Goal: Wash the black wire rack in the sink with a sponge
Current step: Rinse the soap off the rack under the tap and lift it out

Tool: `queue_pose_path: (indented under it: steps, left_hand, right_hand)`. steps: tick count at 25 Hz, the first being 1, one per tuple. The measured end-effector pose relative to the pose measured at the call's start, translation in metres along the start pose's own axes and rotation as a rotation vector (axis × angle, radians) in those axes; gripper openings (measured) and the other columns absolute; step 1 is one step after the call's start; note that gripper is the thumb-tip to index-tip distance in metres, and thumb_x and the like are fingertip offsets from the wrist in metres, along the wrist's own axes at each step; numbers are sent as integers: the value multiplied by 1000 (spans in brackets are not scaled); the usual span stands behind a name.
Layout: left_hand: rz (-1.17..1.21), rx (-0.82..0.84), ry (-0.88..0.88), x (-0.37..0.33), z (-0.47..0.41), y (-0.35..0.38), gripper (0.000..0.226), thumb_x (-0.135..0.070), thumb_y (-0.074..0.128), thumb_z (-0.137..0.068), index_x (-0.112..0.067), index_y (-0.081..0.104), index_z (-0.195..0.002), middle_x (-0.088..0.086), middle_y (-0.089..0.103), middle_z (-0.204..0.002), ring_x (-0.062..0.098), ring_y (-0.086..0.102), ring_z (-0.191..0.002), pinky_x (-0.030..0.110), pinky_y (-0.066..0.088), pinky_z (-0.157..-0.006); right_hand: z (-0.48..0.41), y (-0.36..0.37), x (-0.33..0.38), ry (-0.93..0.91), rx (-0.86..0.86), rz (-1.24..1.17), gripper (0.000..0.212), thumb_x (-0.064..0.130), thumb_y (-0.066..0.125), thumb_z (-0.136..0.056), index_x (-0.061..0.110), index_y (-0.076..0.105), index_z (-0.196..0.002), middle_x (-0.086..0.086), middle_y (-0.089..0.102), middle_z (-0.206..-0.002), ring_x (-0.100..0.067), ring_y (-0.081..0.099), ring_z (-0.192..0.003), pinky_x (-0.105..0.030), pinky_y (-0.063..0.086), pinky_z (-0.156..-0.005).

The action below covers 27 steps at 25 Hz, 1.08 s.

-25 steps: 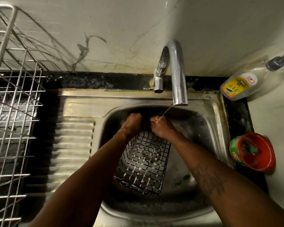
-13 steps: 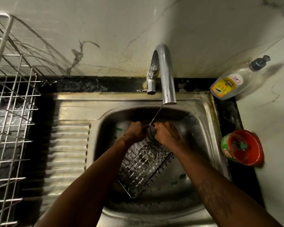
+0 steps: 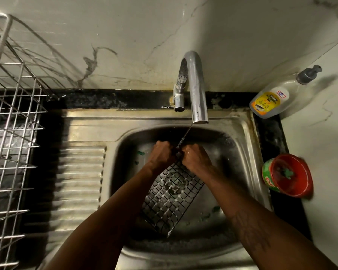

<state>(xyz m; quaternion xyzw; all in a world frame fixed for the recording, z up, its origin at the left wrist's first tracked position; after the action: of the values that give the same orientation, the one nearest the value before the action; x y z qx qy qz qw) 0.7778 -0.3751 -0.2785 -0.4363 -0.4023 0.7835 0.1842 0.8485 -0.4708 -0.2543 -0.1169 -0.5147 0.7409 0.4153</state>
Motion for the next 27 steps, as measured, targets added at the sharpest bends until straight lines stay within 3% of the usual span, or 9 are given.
queue_pose_path:
  steps: [3,5,10,14,16,19,22,25,27]
  left_hand:
    - [-13,-5,-19,-2,7,-1,24,-44,66,-88,-22,71,-80,-10,62,-65,1,51,-49,16,41,-48]
    - [-41,1,-26,-2,8,-2,24,-42,68,-87,-19,73,-84,-8,66,-67,4,55,-51,20,46,-51]
    - [141,-37,-188,16,0,-13,20,-30,73,-79,-12,77,-88,1,68,-72,18,62,-66,29,51,-63]
    - [91,-22,-99,-3,-2,-8,11,-18,67,-87,-11,75,-88,8,71,-81,23,67,-73,36,60,-72]
    - [74,13,-78,-5,-3,1,12,-11,64,-89,-7,74,-88,10,72,-81,25,69,-73,39,62,-72]
    - [54,115,-63,8,-4,11,11,-14,65,-92,-11,75,-90,8,73,-83,21,70,-75,39,62,-73]
    - [39,185,-6,9,-6,11,15,-17,63,-94,-15,78,-95,4,75,-91,17,69,-85,33,59,-84]
    - [4,168,13,3,-8,9,19,-16,60,-94,-11,78,-93,8,75,-91,22,70,-86,32,58,-84]
    - [-4,153,43,-4,-10,12,20,-15,59,-94,-11,79,-92,8,75,-89,22,70,-83,30,57,-81]
  right_hand:
    - [-1,4,5,-41,31,-5,9,20,64,-89,15,71,-86,-5,69,-79,-22,68,-72,-29,52,-58]
    - [3,11,11,-70,67,-26,8,17,64,-92,13,68,-87,-3,66,-77,-18,65,-68,-28,53,-60]
    - [1,6,9,-56,-50,-7,13,23,64,-90,18,73,-97,-9,73,-93,-29,70,-87,-28,49,-67]
    - [-2,-2,0,7,-101,35,15,22,61,-92,17,72,-101,-10,71,-97,-31,69,-93,-35,57,-75]
    - [-2,-3,-13,82,-100,31,10,20,64,-91,19,70,-99,-5,67,-90,-25,66,-84,-32,55,-67]
    - [1,-4,-34,166,-89,1,4,23,70,-88,22,67,-91,6,59,-78,-11,57,-70,-28,54,-62]
    - [4,-7,-40,162,-90,-22,3,23,70,-87,22,69,-89,3,66,-83,-13,61,-74,-32,58,-68]
    - [0,-8,-32,112,-123,27,12,25,67,-90,23,69,-101,-1,66,-97,-18,62,-84,-32,53,-70]
    - [-4,-11,-18,14,-153,14,21,23,62,-94,29,65,-114,1,65,-101,-14,57,-80,-28,50,-66]
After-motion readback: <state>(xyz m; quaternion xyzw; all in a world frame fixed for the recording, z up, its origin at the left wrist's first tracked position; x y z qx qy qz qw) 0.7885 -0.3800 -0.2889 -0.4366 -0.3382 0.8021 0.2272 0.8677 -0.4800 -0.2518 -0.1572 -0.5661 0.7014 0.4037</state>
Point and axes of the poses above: each hand's wrist, its own z-axis away from the middle knuckle, its own y-axis out of the palm, x = y × z, the point moved 10 cm from there along -z, towards the middle knuckle
